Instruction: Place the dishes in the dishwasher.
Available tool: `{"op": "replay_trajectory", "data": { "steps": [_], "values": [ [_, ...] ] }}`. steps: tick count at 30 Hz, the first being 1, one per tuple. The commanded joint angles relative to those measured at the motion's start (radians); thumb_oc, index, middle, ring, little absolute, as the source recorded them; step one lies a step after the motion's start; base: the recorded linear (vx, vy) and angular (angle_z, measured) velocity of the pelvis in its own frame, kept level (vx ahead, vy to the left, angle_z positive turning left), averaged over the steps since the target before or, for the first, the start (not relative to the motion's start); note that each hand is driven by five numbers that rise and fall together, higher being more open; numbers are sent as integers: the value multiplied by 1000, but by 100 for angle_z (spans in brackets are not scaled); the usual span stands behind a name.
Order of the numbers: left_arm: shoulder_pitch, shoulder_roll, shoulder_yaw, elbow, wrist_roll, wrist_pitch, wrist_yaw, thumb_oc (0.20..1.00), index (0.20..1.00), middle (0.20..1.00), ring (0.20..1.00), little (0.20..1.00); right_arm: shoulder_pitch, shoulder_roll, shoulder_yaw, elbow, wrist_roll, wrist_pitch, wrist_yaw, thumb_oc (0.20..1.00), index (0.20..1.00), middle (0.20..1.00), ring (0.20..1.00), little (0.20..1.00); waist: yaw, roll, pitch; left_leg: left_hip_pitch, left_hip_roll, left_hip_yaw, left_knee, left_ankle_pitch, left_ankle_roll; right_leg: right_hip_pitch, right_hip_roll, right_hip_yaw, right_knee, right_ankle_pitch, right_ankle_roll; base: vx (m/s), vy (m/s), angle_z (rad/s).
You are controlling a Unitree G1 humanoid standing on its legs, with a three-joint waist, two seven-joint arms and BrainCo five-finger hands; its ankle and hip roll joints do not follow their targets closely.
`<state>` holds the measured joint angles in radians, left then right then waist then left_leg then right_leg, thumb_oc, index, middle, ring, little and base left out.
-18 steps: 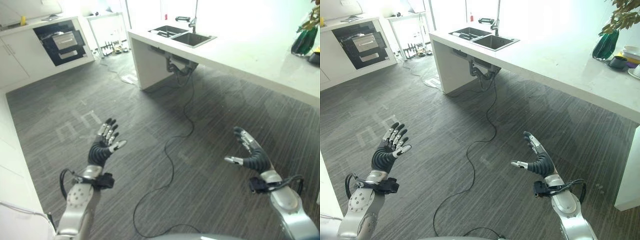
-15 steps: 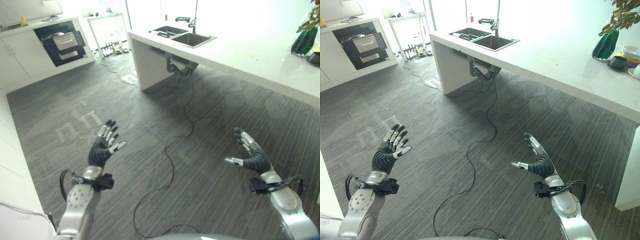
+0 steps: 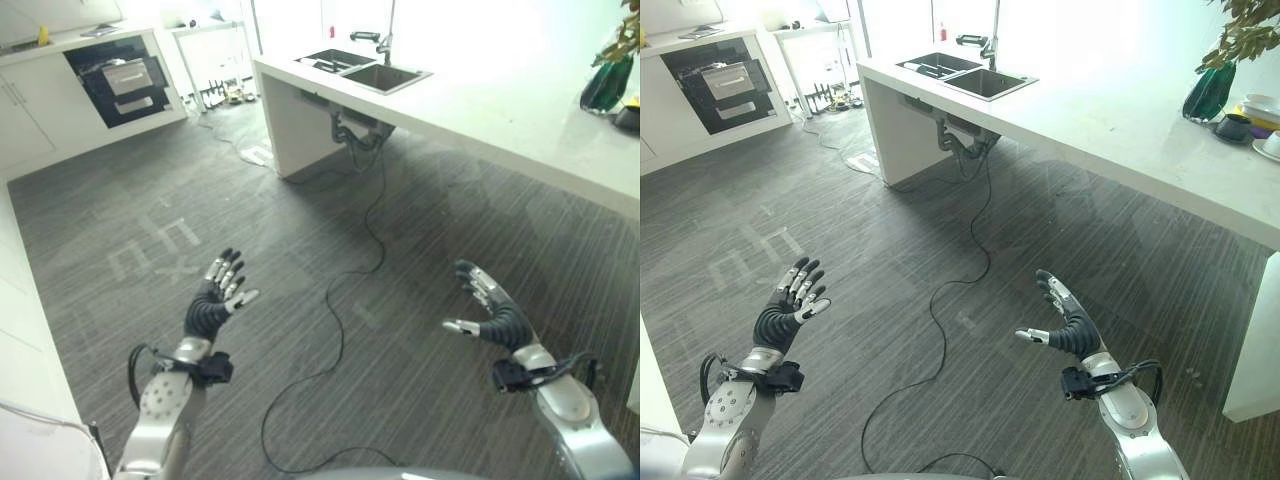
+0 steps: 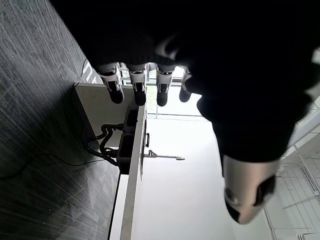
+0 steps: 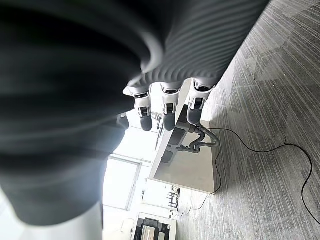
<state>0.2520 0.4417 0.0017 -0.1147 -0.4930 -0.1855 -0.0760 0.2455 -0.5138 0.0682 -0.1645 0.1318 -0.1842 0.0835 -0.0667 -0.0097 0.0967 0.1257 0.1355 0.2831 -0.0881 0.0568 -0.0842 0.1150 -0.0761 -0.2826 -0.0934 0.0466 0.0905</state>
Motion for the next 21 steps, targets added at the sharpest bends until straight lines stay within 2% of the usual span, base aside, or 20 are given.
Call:
{"op": "replay_trajectory", "data": {
  "steps": [1, 3, 4, 5, 7, 8, 10, 11, 12, 13, 15, 16, 18, 21],
  "values": [
    [-32, 46, 51, -25, -11, -62, -8, 1000, 1000, 1000, 1000, 1000, -72, -29, -28, -30, 50, -54, 17, 1000, 1000, 1000, 1000, 1000, 11, 0, 38, 35, 4, 67, 72, -49, -4, 42, 43, -9, 6, -50, -19, 6, -172, -3],
    [-33, 42, 47, -21, -6, -84, 2, 1000, 1000, 1000, 1000, 1000, -95, -49, -21, -19, 50, -56, 13, 1000, 1000, 1000, 1000, 1000, 22, -18, 77, -86, 25, 47, 320, -55, -8, 45, 33, 1, 6, -36, -45, -19, -169, 2],
    [-33, 40, 45, -22, -1, -92, 4, 1000, 1000, 1000, 1000, 1000, -101, -53, -16, -11, 48, -64, 10, 1000, 1000, 1000, 1000, 1000, 25, -17, 89, -120, 23, 30, 366, -49, -9, 45, 35, 4, 10, -36, -51, 28, -47, 0],
    [-31, 32, 43, -21, 7, -101, 4, 1000, 1000, 1000, 1000, 1000, -113, -55, -5, 4, 36, -73, 5, 1000, 1000, 1000, 1000, 1000, 31, -10, 110, -152, 13, 24, 360, -33, -7, 51, 41, 12, 14, -38, -54, 77, 44, -7],
    [-14, 28, 46, -25, 5, -109, 1, 1000, 1000, 1000, 1000, 1000, -121, -53, 2, 10, 28, -77, 5, 1000, 1000, 1000, 1000, 1000, 33, 2, 119, -136, 8, 44, 239, -12, -4, 62, 44, 19, 15, -48, -44, 218, 178, -1],
    [4, 31, 52, -39, -2, -111, 6, 1000, 1000, 1000, 1000, 1000, -119, -57, -3, 0, 33, -77, 21, 1000, 1000, 1000, 1000, 1000, 29, 23, 110, -115, 29, 54, 100, 35, -26, 77, 47, 19, 8, -68, -29, 343, 296, 4],
    [19, 34, 57, -42, 1, -124, 19, 1000, 1000, 1000, 1000, 1000, -107, -65, -13, -10, 35, -83, 45, 1000, 1000, 1000, 1000, 1000, 25, 43, 108, -109, 55, 77, 8, 125, -56, 98, 54, 9, 6, -84, -25, 284, 276, -3],
    [25, 35, 60, -39, -2, -128, 25, 1000, 1000, 1000, 1000, 1000, -97, -71, -18, -8, 34, -90, 62, 1000, 1000, 1000, 1000, 1000, 25, 54, 109, -137, 78, 83, 1, 173, -66, 110, 61, -1, 6, -87, -33, 255, 268, 3],
    [33, 28, 64, -33, -6, -134, 26, 1000, 1000, 1000, 1000, 1000, -92, -75, -18, -4, 25, -95, 73, 1000, 1000, 1000, 1000, 1000, 31, 56, 109, -161, 76, 44, 1, 173, -74, 132, 60, 10, 6, -104, -35, 371, 383, 3],
    [46, 17, 74, -35, -8, -142, 24, 1000, 1000, 1000, 1000, 1000, -90, -82, -16, 2, 15, -103, 88, 1000, 1000, 1000, 1000, 1000, 39, 57, 106, -170, 73, 15, 1, 150, -70, 149, 57, 28, 6, -122, -37, 425, 417, -16],
    [56, 12, 88, -41, -15, -139, 28, 1000, 1000, 1000, 1000, 1000, -72, -80, -27, -19, 20, -92, 107, 1000, 1000, 1000, 1000, 1000, 36, 53, 88, -145, 81, 54, 1, 134, -59, 175, 37, 21, 8, -133, -23, 386, 419, -42],
    [50, 15, 87, -35, -19, -139, 31, 1000, 1000, 1000, 1000, 1000, -68, -78, -30, -20, 25, -93, 110, 1000, 1000, 1000, 1000, 1000, 37, 47, 82, -135, 69, 59, 1, 116, -47, 189, 26, 23, 11, -137, -12, 322, 361, -59],
    [23, 23, 88, -30, -18, -138, 24, 1000, 1000, 1000, 1000, 1000, -68, -60, -28, -32, 38, -78, 110, 1000, 1000, 1000, 1000, 1000, 61, 21, 55, -128, 21, 13, 1, 68, -8, 219, -7, 39, 27, -152, 22, 338, 411, -48],
    [-26, 33, 84, -23, 0, -124, -8, 1000, 1000, 1000, 1000, 1000, -89, -29, -17, -30, 11, -54, 74, 1000, 1000, 1000, 1000, 1000, 88, -5, 33, -135, -23, -4, 1, 44, 29, 196, -53, 17, 127, -153, 63, 263, 375, 2]
  ]
}}
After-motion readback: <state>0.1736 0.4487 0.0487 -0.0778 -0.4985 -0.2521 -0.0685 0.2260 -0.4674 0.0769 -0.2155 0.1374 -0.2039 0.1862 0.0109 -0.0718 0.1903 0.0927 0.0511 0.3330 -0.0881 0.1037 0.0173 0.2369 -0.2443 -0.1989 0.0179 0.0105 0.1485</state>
